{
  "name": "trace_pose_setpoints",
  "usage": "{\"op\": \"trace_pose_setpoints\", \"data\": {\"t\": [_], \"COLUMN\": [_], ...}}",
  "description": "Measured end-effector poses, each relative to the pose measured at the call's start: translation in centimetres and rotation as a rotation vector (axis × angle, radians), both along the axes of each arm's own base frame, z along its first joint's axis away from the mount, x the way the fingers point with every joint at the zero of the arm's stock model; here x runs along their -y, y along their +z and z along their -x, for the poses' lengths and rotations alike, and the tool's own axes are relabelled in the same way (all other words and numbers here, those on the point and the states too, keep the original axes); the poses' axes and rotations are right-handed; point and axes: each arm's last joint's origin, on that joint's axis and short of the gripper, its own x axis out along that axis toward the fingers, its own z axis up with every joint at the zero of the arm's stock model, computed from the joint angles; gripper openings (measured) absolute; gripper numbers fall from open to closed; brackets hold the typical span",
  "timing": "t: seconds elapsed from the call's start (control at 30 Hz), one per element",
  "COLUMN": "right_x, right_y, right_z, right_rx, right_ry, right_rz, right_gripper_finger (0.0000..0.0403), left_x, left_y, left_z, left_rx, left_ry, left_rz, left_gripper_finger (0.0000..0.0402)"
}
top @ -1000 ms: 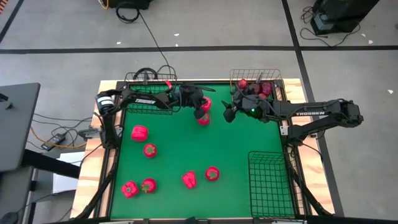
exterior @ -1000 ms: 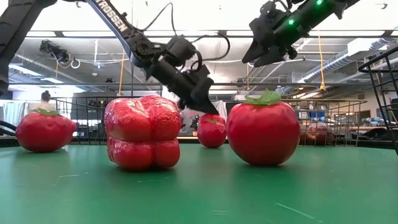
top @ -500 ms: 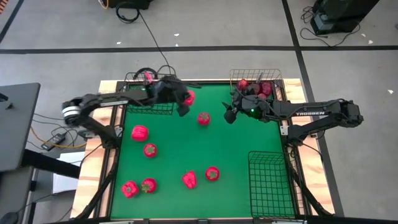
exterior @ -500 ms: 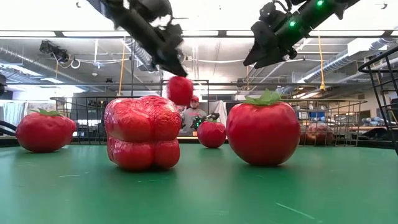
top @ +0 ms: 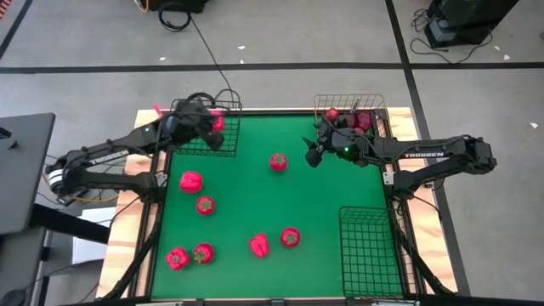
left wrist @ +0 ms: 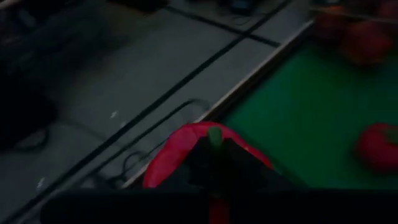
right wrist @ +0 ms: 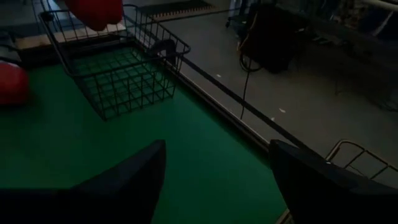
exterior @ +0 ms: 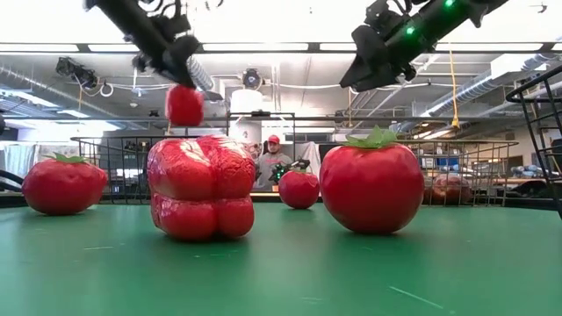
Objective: Sort produce into baskets
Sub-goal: Put the red bell pepper into the top black wire basket
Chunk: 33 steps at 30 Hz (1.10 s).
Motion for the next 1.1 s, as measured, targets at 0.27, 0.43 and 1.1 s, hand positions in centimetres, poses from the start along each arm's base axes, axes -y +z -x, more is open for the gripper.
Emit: {"op": "trace_pose_setpoints", "data": {"t": [0.27,0.43,1.1], "right_x": [0.0,-0.1,-0.1], "right_y": [0.0,0.0,-0.1], "right_z": [0.0,0.0,0.0], "right_rx": [0.006,0.007,0.001], "right_ry": [0.002,0.013,0.038], "right_rz": [-0.009,-0.015,-0.030], "right_gripper_finger": [0.0294,0.0294,0.0294], "left_x": [-3.6,-6.5,-10.3], "left_y": [-4.9,-5.6,-10.6], "left_z": [1.6,2.0,1.6], "left_rx": [-0.030,0.008,-0.148], "left_ry": [0.164,0.157,0.220], "left_rz": [0.118,0.254,0.457], "left_gripper_finger": [0.0029,0.0029,0.0098]}}
